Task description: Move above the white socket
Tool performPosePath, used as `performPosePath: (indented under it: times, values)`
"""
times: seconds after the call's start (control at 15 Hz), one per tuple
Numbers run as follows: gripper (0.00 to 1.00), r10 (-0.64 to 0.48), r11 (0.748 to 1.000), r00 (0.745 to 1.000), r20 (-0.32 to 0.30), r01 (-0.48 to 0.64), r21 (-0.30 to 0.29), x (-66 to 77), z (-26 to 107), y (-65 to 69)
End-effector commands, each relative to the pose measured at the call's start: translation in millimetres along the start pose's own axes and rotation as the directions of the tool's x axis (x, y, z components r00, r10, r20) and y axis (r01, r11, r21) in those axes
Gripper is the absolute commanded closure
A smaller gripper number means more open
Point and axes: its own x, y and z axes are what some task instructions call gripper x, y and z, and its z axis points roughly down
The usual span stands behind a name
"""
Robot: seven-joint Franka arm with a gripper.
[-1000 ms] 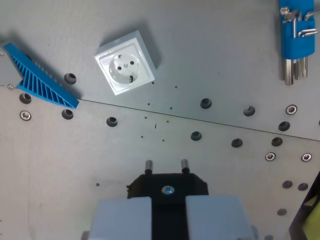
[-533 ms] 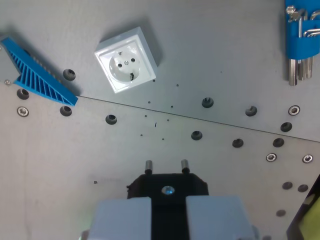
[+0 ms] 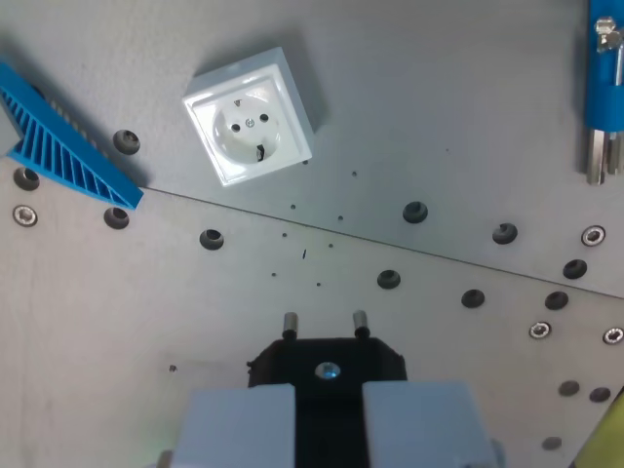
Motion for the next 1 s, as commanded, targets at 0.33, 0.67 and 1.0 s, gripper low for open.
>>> performPosePath:
  times: [0.33,0.67,1.0]
  values:
    - [1.0,-0.155,0.988,0.985,-0.07,0.153,-0.03,-2.1,36.3,-7.7]
    - [1.0,-0.208,0.978,0.976,-0.064,0.206,-0.034,-3.6,61.6,-13.3]
    - [1.0,-0.257,0.966,0.964,-0.068,0.255,-0.038,-6.0,87.0,-19.6]
